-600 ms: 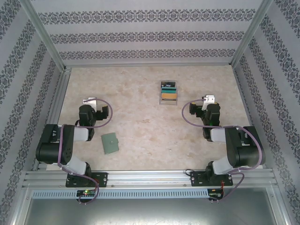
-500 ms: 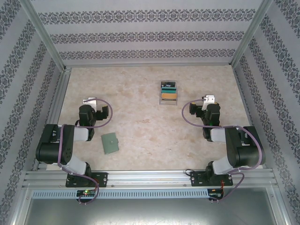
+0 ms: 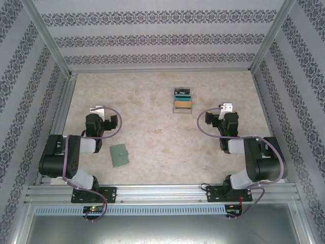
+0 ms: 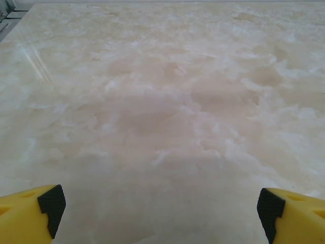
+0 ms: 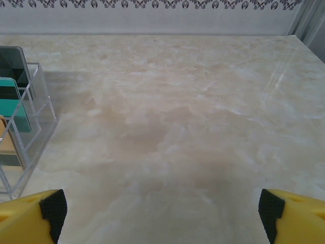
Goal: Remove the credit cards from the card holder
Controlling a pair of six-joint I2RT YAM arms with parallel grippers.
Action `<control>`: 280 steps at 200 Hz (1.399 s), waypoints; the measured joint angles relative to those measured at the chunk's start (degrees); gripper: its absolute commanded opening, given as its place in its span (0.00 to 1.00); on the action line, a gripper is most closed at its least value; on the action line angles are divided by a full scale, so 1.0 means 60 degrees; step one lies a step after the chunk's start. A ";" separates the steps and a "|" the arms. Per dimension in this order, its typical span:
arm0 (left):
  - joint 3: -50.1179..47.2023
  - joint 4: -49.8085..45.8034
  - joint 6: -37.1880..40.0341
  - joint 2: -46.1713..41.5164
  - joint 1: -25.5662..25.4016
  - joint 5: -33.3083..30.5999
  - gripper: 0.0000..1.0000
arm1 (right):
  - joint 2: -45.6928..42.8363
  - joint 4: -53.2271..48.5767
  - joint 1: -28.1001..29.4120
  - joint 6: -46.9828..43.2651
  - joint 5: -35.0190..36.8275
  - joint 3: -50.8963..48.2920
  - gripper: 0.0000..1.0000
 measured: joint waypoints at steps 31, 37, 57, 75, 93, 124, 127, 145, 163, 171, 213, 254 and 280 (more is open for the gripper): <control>-0.0004 0.0000 0.0000 0.0000 0.0000 0.0000 0.99 | 0.0000 0.0000 0.0000 0.0000 0.0000 0.0000 0.98; -0.0004 0.0000 0.0000 0.0000 0.0000 0.0000 0.99 | 0.0000 0.0000 0.0000 0.0000 0.0000 0.0000 0.98; 0.0029 -0.0080 0.0000 -0.0015 0.0000 0.0000 0.99 | 0.0000 0.0004 0.0000 0.0000 0.0004 0.0000 0.98; 0.0528 -0.1392 -0.0036 -0.0423 0.0000 -0.0091 0.99 | -0.0069 -0.0087 0.0000 0.0004 0.0047 0.0000 0.98; 0.1770 -0.3566 -0.0452 -0.1275 -0.0004 -0.0528 0.99 | -0.0663 -0.0623 0.0004 0.0015 0.0273 0.0004 0.98; 0.3840 -0.6579 -0.1767 -0.2849 -0.0004 -0.1177 0.99 | -0.2597 -0.2619 0.0007 0.0984 0.1188 0.0557 0.98; 0.3956 -0.6834 -0.1912 -0.3009 -0.0004 -0.1195 0.99 | -0.2772 -0.2834 0.0007 0.1173 0.1275 0.0656 0.98; 0.4269 -0.8400 -0.2874 -0.3938 -0.0004 -0.1286 0.99 | -0.3621 -0.3792 0.0000 0.2186 0.1475 0.1188 0.98; 0.4146 -0.9905 -0.3916 -0.4699 0.0000 -0.1137 0.99 | -0.4182 -0.4258 0.0004 0.3024 0.1118 0.1279 0.98; 0.3927 -1.0404 -0.4302 -0.5064 -0.0004 -0.0922 0.99 | -0.4320 -0.4513 0.0004 0.3348 0.0885 0.1279 0.98; 0.2055 -1.2440 -0.6113 -0.7034 -0.0007 0.0441 0.96 | -0.4510 -0.6178 0.1107 0.4375 0.0321 0.1530 0.98; 0.0521 -1.2950 -0.7118 -0.7369 -0.0135 0.1752 0.89 | -0.4914 -0.7723 0.2943 0.4441 0.0685 0.2127 0.98; -0.0215 -1.2815 -0.7431 -0.7151 -0.0390 0.2481 0.87 | -0.4947 -0.8644 0.4022 0.4258 0.1290 0.2557 0.98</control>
